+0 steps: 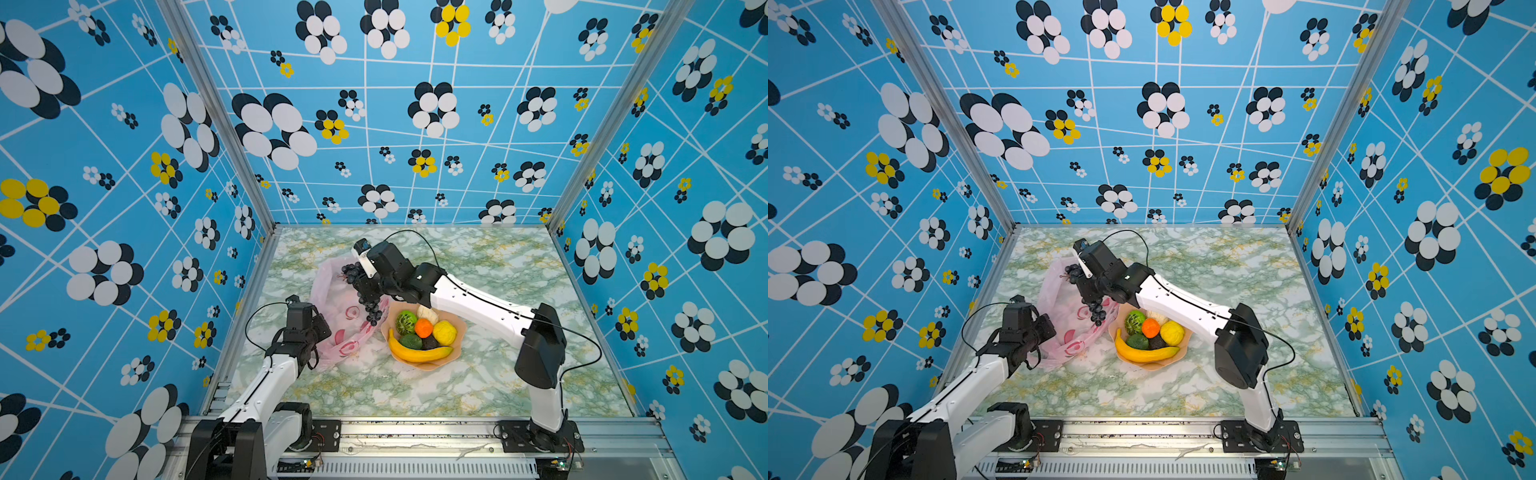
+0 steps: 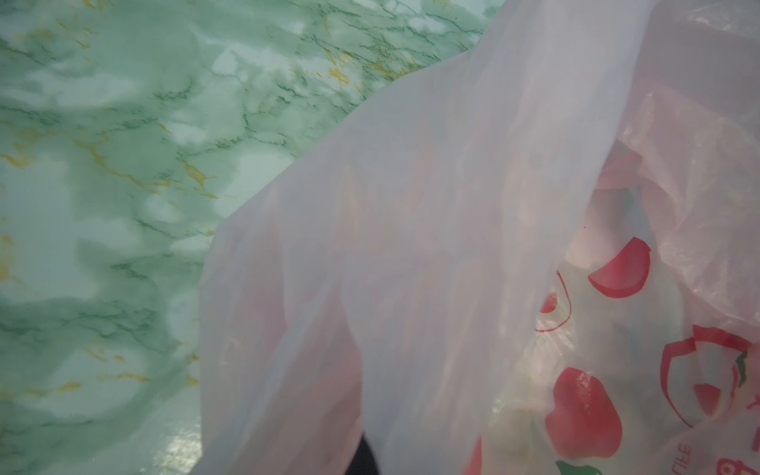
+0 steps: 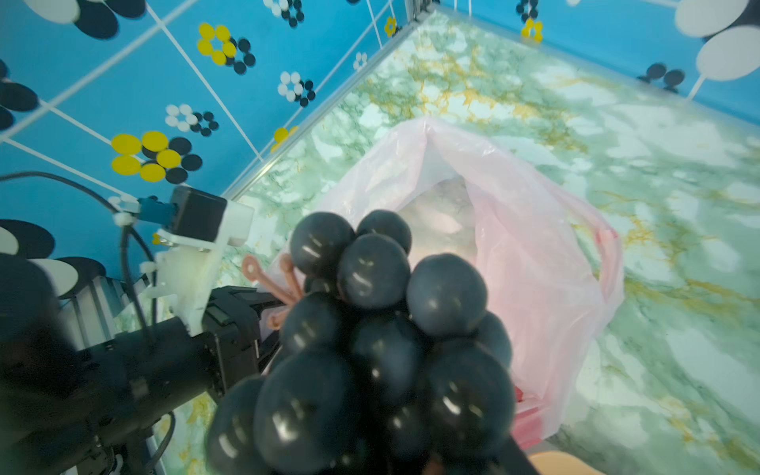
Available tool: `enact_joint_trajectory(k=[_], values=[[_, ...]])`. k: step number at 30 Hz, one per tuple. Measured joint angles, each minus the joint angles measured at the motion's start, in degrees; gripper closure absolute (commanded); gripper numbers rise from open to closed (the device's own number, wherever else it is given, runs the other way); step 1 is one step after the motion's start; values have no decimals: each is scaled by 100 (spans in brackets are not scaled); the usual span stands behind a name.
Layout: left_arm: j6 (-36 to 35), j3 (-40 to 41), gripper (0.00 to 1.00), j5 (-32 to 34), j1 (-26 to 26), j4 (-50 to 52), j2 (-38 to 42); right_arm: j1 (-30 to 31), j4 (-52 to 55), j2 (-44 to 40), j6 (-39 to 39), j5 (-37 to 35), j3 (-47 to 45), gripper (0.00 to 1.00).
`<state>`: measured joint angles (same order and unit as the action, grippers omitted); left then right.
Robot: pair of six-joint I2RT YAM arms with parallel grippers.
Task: Take fruits out of the plastic bag
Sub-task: Place the fruit on the plate.
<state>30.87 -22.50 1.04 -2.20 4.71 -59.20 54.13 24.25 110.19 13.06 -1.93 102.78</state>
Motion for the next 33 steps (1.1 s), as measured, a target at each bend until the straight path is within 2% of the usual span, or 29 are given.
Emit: enact_joint_trajectory(k=[11, 20, 33], values=[[0, 0, 100, -20, 11, 0, 0, -546, 127, -1558, -393, -271, -1884, 60], [0, 0, 100, -22, 26, -2, 0, -1047, 498, -2732, -804, -372, -2957, 60], [0, 0, 100, -42, 26, -2, 0, -1620, 750, -3075, -1296, -326, -3860, 60]])
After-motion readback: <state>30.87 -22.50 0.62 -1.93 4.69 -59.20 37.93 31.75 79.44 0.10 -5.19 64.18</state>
